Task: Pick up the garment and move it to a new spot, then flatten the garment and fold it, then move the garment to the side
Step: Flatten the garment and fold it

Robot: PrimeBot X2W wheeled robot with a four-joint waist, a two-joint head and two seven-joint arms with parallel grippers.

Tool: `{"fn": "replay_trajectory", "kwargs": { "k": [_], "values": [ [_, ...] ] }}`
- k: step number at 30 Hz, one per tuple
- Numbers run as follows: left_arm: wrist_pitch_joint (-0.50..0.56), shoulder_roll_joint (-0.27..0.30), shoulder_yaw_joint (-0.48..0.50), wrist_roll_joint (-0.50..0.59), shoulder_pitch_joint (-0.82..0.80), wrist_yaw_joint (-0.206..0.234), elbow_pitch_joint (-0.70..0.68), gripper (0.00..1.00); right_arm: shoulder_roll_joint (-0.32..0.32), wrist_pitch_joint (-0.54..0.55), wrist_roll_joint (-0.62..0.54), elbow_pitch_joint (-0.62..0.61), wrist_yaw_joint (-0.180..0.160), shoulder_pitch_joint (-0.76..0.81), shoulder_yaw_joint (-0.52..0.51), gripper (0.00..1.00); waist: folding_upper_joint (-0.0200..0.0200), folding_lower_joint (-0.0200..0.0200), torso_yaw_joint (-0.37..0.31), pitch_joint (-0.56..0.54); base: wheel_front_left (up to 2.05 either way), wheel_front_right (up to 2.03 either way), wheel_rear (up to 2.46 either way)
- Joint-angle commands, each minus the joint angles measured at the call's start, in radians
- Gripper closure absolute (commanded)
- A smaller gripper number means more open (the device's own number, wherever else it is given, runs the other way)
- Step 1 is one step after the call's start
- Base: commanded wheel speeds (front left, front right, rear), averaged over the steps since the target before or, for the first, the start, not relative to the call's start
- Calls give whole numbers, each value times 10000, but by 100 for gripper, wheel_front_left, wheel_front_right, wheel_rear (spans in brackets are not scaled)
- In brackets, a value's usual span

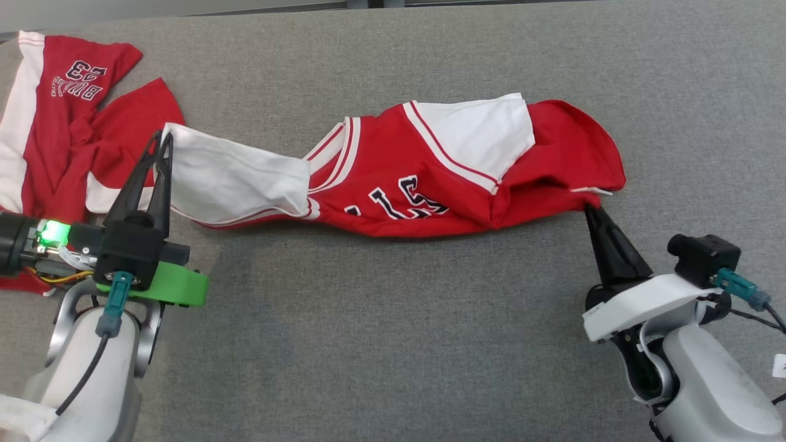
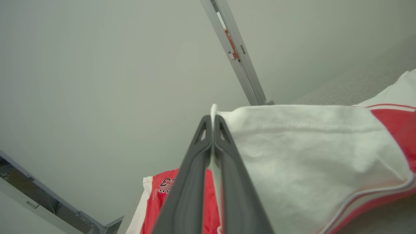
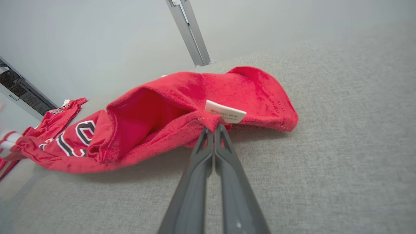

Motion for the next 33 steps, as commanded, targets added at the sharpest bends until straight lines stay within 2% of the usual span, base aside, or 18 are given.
{"fn": "replay_trajectory", "kwargs": {
  "k": [1, 5, 9, 14, 17, 20, 24, 29, 33],
  "values": [
    [-77, 69, 89, -156, -187, -26, -240, 100, -139, -1, -177, -353, 0, 165, -192, 100, 0, 0, -86, -58, 0, 0, 0],
    [-126, 91, 219, -596, -467, -295, -1179, 100, -517, -1, -550, -1734, -2, 328, -824, 100, 0, 0, -235, -146, 0, 0, 0],
    [52, 163, 359, -1122, -1181, -760, -2299, 100, -980, -1, -524, -3143, -2, 138, -1495, 100, 0, 0, -373, -218, 0, 0, 0],
    [995, 389, 360, -1602, -3075, -1346, -3553, 100, -1864, -1, -355, -4518, -2, -845, -2192, 100, 0, 0, -584, -86, 0, 0, 0],
    [1560, 539, 199, -1799, -4523, -1571, -3707, 100, -2469, -1, -361, -4650, -2, -1850, -2351, 100, 0, 0, -701, 161, 0, 0, 0],
    [2088, 589, -87, -1945, -6097, -1696, -3282, 100, -3025, 19, -452, -4172, -2, -3242, -2196, 100, 0, 0, -826, 564, 0, 0, 0],
    [2345, 740, -695, -1987, -8110, -1799, -2163, 100, -3409, 466, -714, -3038, -5, -5568, -1824, 100, 0, 0, -977, 1281, 0, 0, 0],
    [1675, 1051, -1543, -1877, -10623, -1828, -135, 100, -3023, 734, -1388, -1032, -7, -8800, -1180, 100, 0, 0, -1219, 2417, 0, 0, 0],
    [469, 815, -1970, -1404, -12879, -1831, 1408, 100, -2548, 432, -2074, 526, -8, -11015, -1082, 100, 0, 0, -1269, 3292, 0, 0, 0]
  ]
}}
